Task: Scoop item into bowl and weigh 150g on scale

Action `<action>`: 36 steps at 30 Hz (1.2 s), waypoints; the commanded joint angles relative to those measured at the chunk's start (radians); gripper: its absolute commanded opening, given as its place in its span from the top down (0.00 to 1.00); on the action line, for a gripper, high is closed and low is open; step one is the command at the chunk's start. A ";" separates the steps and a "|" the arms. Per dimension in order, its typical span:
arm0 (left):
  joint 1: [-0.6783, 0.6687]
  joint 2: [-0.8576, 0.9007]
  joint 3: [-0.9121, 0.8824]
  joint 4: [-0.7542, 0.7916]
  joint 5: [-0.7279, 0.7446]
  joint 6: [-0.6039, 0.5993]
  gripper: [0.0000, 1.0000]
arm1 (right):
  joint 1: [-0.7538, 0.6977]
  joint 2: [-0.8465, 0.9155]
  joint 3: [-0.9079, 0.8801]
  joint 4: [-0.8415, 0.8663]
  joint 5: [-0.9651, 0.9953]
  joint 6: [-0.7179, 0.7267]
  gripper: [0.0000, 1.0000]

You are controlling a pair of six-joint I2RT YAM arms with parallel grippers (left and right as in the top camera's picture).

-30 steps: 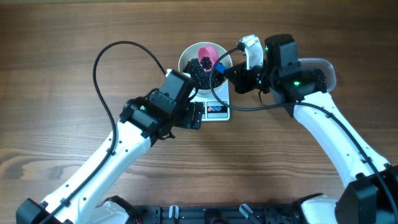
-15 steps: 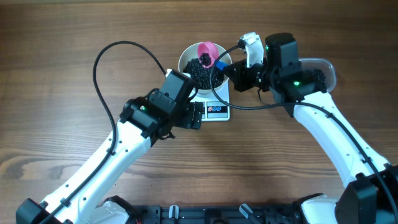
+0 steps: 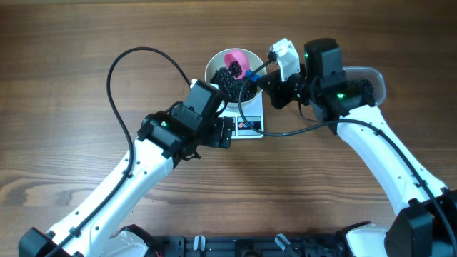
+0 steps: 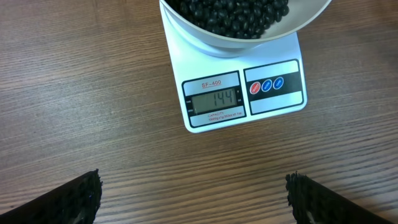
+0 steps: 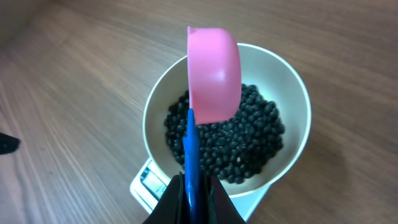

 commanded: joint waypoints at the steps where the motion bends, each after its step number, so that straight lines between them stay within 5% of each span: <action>1: 0.008 0.006 -0.006 0.003 0.005 0.009 0.00 | -0.001 -0.023 0.016 0.035 0.067 0.077 0.96; 3: 0.008 0.006 -0.006 0.003 0.005 0.009 0.00 | -0.001 -0.023 0.016 0.059 0.058 0.190 0.96; 8: 0.008 0.006 -0.006 0.003 0.005 0.009 0.00 | -0.001 -0.023 0.016 0.057 0.006 0.119 0.96; 19: 0.008 0.006 -0.006 0.003 0.005 0.009 0.00 | -0.001 -0.023 0.016 0.057 -0.064 0.447 0.96; 36: 0.008 0.006 -0.006 0.003 0.005 0.009 0.00 | -0.111 -0.071 0.016 0.068 -0.075 0.554 0.96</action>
